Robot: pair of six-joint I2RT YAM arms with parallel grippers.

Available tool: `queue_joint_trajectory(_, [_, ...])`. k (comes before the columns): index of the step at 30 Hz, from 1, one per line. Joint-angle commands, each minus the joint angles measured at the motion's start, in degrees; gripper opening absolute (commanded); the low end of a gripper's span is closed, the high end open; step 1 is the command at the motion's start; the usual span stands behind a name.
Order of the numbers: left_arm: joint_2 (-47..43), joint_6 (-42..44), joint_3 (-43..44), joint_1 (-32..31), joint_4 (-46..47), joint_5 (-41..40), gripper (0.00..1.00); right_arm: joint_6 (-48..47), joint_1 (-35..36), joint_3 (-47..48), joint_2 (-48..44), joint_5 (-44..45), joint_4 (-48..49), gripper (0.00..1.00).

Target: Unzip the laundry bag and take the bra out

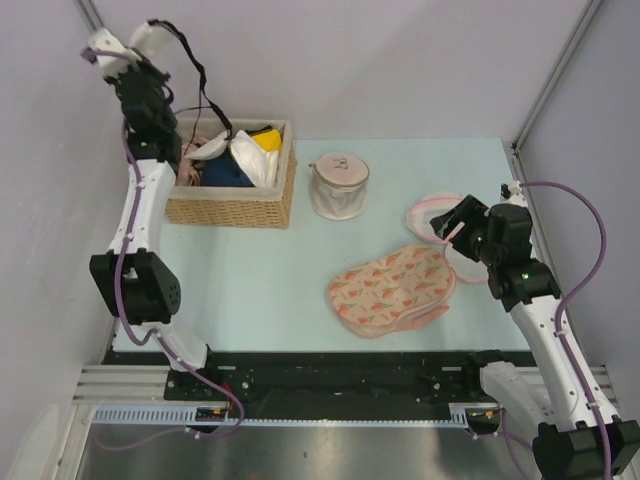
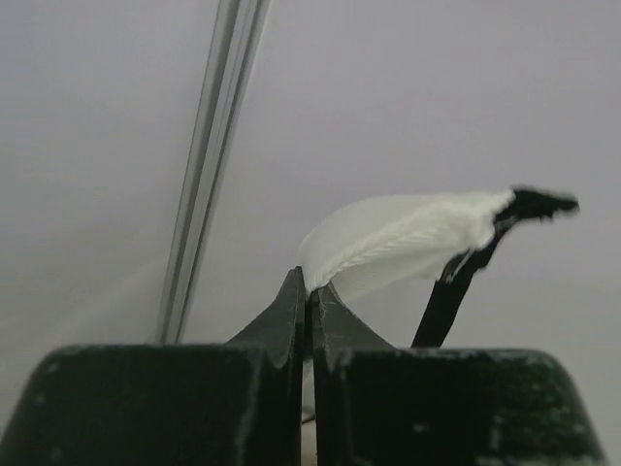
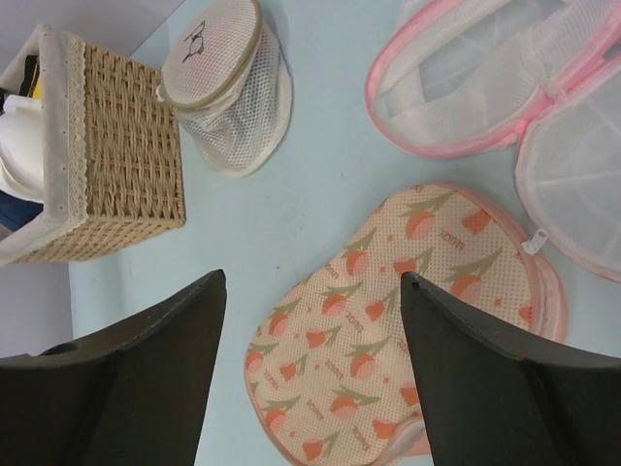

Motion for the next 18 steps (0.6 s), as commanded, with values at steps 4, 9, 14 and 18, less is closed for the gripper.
queue_joint_trajectory(4, [-7.14, -7.96, -22.68, -0.72, 5.82, -2.28, 0.01, 0.65, -0.09, -0.29, 0.25, -1.55, 2.78, 0.76])
queue_joint_trajectory(9, [-11.28, -14.03, -36.75, -0.81, 7.58, -3.67, 0.0, 1.36, 0.52, -0.73, 0.25, -1.2, 2.61, 0.76])
queue_joint_trajectory(14, [-19.09, -11.67, -45.19, -1.51, 9.69, -6.4, 0.0, 0.74, 0.35, -1.0, 0.6, -0.59, 2.08, 0.76])
queue_joint_trajectory(18, [-25.67, -8.42, -47.92, -1.86, 9.95, -6.93, 0.0, 1.0, 0.35, -1.0, 1.3, -1.29, 2.96, 0.76])
